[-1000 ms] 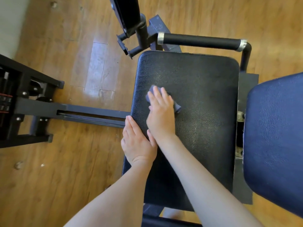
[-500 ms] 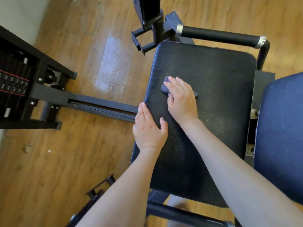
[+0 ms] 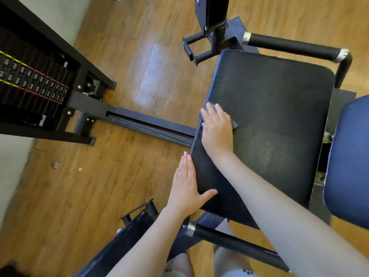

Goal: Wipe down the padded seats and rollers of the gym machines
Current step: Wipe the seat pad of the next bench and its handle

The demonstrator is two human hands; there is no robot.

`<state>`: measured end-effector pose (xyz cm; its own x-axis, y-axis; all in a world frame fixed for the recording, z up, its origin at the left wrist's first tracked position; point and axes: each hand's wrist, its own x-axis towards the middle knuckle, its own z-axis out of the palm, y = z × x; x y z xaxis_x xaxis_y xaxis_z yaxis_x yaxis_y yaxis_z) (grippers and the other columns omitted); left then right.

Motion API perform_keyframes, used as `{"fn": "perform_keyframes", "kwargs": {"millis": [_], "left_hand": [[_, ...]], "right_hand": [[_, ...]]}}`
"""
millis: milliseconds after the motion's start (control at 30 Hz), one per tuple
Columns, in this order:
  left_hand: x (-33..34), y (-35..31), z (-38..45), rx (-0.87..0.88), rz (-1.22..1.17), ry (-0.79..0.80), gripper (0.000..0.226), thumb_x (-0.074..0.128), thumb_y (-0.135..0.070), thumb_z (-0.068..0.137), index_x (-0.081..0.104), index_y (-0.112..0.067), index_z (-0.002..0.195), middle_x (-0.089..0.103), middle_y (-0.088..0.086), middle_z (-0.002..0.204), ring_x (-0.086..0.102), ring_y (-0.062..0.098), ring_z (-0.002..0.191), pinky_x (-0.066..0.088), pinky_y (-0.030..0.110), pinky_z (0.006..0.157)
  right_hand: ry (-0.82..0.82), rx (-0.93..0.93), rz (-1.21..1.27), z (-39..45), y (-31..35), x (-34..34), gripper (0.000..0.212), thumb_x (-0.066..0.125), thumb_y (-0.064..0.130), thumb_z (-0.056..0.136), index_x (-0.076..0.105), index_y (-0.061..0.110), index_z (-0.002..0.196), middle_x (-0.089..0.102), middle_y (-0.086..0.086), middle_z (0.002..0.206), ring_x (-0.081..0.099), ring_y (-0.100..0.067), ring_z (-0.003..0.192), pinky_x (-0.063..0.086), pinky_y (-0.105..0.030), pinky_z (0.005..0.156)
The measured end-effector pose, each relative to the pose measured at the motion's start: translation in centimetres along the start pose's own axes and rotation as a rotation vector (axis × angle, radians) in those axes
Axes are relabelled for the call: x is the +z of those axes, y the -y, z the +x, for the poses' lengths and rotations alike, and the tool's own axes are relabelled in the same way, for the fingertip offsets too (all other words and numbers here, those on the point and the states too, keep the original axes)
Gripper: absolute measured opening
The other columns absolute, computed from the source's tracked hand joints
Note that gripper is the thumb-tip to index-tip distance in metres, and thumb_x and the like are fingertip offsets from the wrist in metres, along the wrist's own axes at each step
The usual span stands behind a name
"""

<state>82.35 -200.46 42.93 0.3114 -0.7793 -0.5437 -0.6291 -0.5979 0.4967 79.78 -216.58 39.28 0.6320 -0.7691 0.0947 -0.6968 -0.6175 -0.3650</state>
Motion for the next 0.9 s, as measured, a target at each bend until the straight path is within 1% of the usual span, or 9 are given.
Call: {"fn": "perform_keyframes", "kwargs": {"millis": [133,267,400,467,567,667,733,833,900], "left_hand": [[-0.6,-0.1,0.4,-0.007,0.07,0.136,0.132,0.07,-0.061,0.07,-0.028,-0.009,0.142,-0.031,0.007,0.152,-0.025,0.019,0.141,0.002,0.044,0.119],[-0.2,0.1,0.6,-0.025,0.107,0.143,0.135,0.07,-0.061,0.07,-0.032,-0.009,0.14,-0.033,0.006,0.151,-0.028,0.021,0.14,0.001,0.048,0.118],[0.0,-0.1,0.6,-0.05,0.123,0.14,0.133,0.068,-0.062,0.071,-0.032,-0.011,0.141,-0.034,0.004,0.151,-0.029,0.022,0.139,0.0,0.05,0.117],[-0.1,-0.2,0.7,-0.06,0.129,0.157,0.132,0.067,-0.063,0.071,-0.033,-0.01,0.14,-0.034,0.004,0.151,-0.03,0.023,0.139,-0.001,0.05,0.117],[-0.1,-0.3,0.7,-0.06,0.122,0.166,0.131,0.066,-0.063,0.072,-0.032,-0.01,0.14,-0.034,0.005,0.151,-0.031,0.024,0.139,-0.001,0.051,0.117],[0.0,-0.1,0.7,-0.058,0.103,0.159,0.131,0.066,-0.062,0.072,-0.032,-0.01,0.141,-0.033,0.005,0.152,-0.03,0.024,0.139,-0.001,0.05,0.117],[0.1,0.0,0.8,-0.054,0.101,0.154,0.131,0.066,-0.063,0.071,-0.032,-0.01,0.141,-0.032,0.005,0.152,-0.03,0.025,0.139,-0.001,0.051,0.117],[0.1,0.0,0.8,-0.05,0.097,0.143,0.131,0.066,-0.062,0.072,-0.03,-0.009,0.142,-0.031,0.005,0.153,-0.029,0.025,0.139,-0.002,0.05,0.117],[0.2,0.0,0.7,-0.052,0.089,0.132,0.13,0.067,-0.061,0.072,-0.03,-0.01,0.142,-0.03,0.005,0.153,-0.029,0.025,0.14,-0.003,0.05,0.116]], "right_hand": [[0.029,-0.137,0.037,-1.7,0.8,0.7,0.035,0.064,-0.002,0.078,0.064,0.004,0.113,0.061,-0.012,0.123,0.053,-0.033,0.117,0.044,-0.042,0.092],[0.014,-0.203,0.045,-1.9,-1.0,-0.1,0.034,0.058,-0.005,0.081,0.063,0.004,0.113,0.06,-0.013,0.123,0.055,-0.034,0.115,0.046,-0.044,0.091],[-0.028,-0.053,0.0,-3.6,-4.9,-2.0,0.033,0.048,-0.003,0.085,0.062,0.001,0.115,0.06,-0.014,0.123,0.054,-0.037,0.115,0.045,-0.045,0.092],[-0.042,0.054,-0.045,-4.9,-7.8,-3.5,0.034,0.049,-0.006,0.085,0.061,0.0,0.116,0.058,-0.016,0.125,0.053,-0.039,0.116,0.043,-0.046,0.093],[-0.062,0.239,-0.087,-7.3,-11.5,-6.3,0.034,0.05,-0.008,0.087,0.057,-0.003,0.12,0.053,-0.02,0.131,0.047,-0.041,0.121,0.037,-0.047,0.101],[-0.1,0.442,-0.08,-9.2,-13.5,-8.0,0.035,0.043,-0.005,0.092,0.052,-0.004,0.126,0.047,-0.021,0.137,0.039,-0.041,0.129,0.027,-0.047,0.108],[-0.138,0.519,-0.065,-9.3,-13.4,-8.1,0.037,0.039,-0.003,0.092,0.051,-0.004,0.127,0.045,-0.02,0.138,0.036,-0.04,0.131,0.025,-0.046,0.11],[-0.241,0.647,0.065,-7.8,-10.3,-7.8,0.036,0.037,-0.001,0.093,0.054,-0.003,0.124,0.047,-0.019,0.137,0.037,-0.035,0.132,0.023,-0.036,0.11],[-0.28,0.555,0.154,-6.3,-6.3,-7.0,0.032,0.039,-0.002,0.089,0.06,-0.005,0.112,0.055,-0.023,0.125,0.045,-0.039,0.122,0.031,-0.035,0.102]]}}
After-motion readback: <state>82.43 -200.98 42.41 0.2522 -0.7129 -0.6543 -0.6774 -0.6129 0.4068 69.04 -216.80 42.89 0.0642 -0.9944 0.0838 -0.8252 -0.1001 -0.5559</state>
